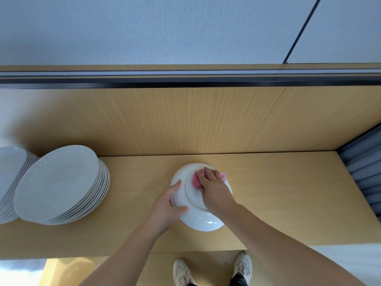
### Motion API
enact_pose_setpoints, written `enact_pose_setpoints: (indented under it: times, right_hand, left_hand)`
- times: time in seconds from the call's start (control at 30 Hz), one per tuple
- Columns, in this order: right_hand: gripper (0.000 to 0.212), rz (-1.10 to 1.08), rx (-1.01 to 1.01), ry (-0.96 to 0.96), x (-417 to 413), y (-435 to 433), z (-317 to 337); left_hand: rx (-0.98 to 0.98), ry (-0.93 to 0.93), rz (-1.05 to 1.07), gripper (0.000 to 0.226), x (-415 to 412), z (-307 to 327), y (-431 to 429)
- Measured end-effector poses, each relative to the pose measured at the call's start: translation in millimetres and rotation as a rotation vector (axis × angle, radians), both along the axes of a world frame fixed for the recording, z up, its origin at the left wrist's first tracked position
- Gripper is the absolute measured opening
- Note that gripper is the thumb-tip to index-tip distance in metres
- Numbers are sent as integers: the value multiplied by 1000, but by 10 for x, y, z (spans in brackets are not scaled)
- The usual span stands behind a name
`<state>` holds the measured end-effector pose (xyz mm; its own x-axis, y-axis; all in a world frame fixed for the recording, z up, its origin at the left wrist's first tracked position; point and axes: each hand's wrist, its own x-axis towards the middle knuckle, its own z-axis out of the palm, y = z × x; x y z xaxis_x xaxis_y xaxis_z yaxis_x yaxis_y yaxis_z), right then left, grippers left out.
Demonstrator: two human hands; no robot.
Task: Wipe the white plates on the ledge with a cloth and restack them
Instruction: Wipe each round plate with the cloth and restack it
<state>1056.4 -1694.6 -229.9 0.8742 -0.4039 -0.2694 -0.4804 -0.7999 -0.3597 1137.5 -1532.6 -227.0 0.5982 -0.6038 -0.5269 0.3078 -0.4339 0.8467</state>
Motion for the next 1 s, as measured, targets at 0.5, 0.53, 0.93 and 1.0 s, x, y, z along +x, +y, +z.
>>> enact_pose_setpoints:
  times: [0.5,0.53,0.93,1.0]
  right_hand:
    - [46,415,73,-176,-766,-91,-51]
    - [45,414,54,-205,-782,-105,-54]
    - [39,363,-86,-296,-256,-197,-44]
    - [39,313,-90,-272,-276,-299,-96]
  left_hand:
    - [18,29,12,78,16,59,-1]
    - [15,35,8,78,13,59,-7]
    - [16,18,-20,78,-85,77,-45]
    - [8,22,-12,78,-89,90,-42]
